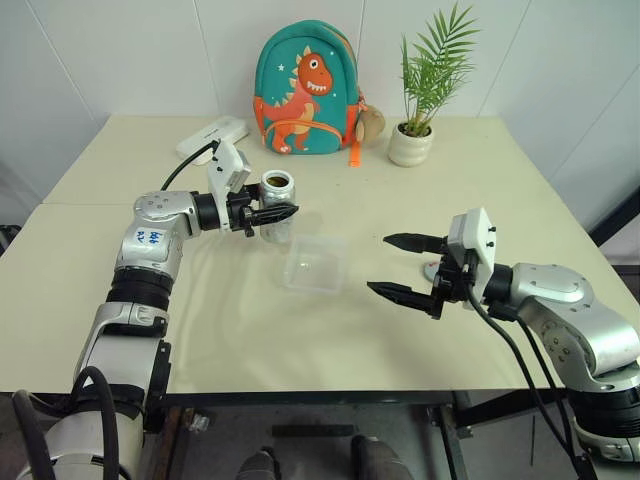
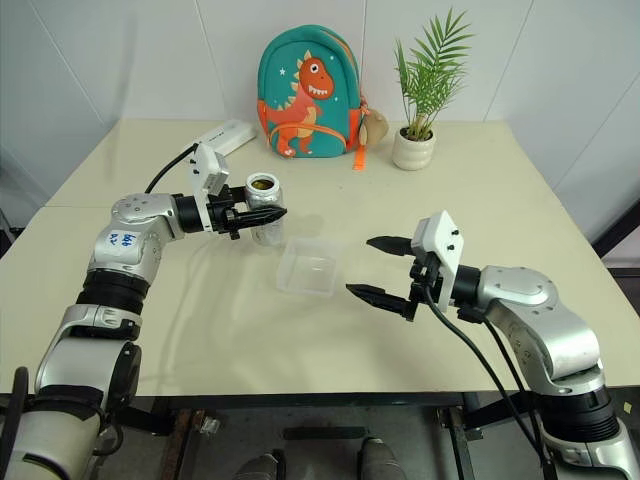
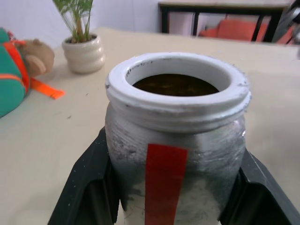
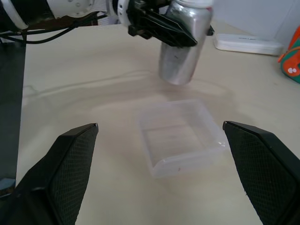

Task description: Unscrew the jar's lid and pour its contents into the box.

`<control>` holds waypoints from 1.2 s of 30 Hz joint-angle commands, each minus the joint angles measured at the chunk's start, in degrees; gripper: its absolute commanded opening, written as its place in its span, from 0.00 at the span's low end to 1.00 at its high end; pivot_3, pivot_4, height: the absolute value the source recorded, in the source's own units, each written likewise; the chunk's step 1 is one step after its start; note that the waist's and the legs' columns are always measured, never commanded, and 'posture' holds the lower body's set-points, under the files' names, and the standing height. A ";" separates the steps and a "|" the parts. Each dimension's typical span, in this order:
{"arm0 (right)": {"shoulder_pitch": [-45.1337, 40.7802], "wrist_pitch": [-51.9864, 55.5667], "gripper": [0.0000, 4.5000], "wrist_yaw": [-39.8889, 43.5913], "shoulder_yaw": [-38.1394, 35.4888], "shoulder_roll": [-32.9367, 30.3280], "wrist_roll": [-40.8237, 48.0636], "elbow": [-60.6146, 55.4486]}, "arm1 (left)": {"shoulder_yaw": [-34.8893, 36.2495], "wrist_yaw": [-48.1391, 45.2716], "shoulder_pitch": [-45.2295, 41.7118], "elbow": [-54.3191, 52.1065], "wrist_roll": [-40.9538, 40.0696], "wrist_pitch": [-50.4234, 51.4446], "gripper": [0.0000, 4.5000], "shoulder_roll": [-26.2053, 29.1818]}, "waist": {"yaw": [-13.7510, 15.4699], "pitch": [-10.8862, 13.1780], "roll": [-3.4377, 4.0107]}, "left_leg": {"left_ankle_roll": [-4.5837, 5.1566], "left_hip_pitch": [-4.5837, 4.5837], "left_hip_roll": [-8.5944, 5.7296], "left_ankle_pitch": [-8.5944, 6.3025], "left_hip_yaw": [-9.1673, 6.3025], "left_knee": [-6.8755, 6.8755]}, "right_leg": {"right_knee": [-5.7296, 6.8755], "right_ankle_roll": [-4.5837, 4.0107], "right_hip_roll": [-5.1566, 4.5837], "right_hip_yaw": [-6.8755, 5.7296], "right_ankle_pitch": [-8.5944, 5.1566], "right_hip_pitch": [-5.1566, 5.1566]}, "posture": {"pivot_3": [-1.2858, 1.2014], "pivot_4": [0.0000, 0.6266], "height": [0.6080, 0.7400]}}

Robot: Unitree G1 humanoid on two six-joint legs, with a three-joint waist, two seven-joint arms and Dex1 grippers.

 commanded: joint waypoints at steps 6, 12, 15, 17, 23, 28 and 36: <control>3.21 -2.39 1.00 -3.17 -2.13 0.85 -1.19 -1.17 | -12.24 38.39 -5.46 3.63 33.52 -34.84 0.46 3.26 | 1.00 0.00 -0.01 | 0.01 -0.01 0.00 -0.03 0.01 -0.01 | -0.05 0.07 0.00 0.02 0.04 -0.03 | 0.52 0.24 1.00; 3.65 -3.43 1.00 -3.61 -1.84 1.58 -1.59 -0.24 | -25.67 64.52 -5.68 2.65 61.20 -43.89 0.46 8.27 | 1.39 0.00 -0.01 | -0.01 -0.02 -0.01 -0.05 0.07 0.01 | -0.11 0.13 -0.01 0.04 0.07 0.01 | 0.52 0.24 1.00; 4.04 -3.67 1.00 -4.06 -1.75 2.28 -1.35 -0.20 | -30.86 79.54 -6.45 2.79 72.90 -38.37 0.46 8.60 | 1.30 0.01 -0.02 | -0.01 -0.01 -0.02 -0.05 0.09 0.01 | -0.12 0.16 -0.01 0.05 0.09 0.02 | 0.52 0.24 1.00; 4.38 -3.81 1.00 -4.37 -1.61 3.06 -1.18 -0.25 | -32.98 86.18 -6.47 3.11 76.92 -36.00 0.46 7.65 | 1.30 0.01 -0.01 | -0.01 -0.03 -0.01 -0.05 0.09 0.00 | -0.10 0.17 0.00 0.05 0.09 0.00 | 0.52 0.24 1.00; 5.24 -4.46 1.00 -4.80 -0.79 5.09 -1.61 -0.33 | -36.24 90.12 -6.61 1.49 82.19 -31.61 0.46 4.92 | 1.38 0.00 -0.02 | -0.01 -0.04 -0.02 -0.05 0.09 -0.01 | -0.11 0.17 -0.01 0.04 0.09 0.00 | 0.52 0.24 1.00; 5.58 -5.23 1.00 -5.10 -0.58 6.21 -2.00 0.14 | -36.95 88.84 -5.63 -2.90 84.24 -30.39 0.46 5.88 | 1.18 0.00 -0.01 | -0.01 -0.03 -0.02 -0.05 0.09 -0.03 | -0.10 0.17 0.00 0.04 0.09 -0.01 | 0.52 0.24 1.00; 5.19 -7.13 1.00 -4.73 -0.10 7.59 -2.96 2.20 | -35.65 85.76 -4.83 -4.20 81.45 -33.51 0.46 8.39 | 1.31 0.00 -0.01 | -0.02 0.01 -0.02 -0.05 0.10 0.03 | 0.00 0.17 -0.01 0.04 0.09 0.01 | 0.52 0.24 1.00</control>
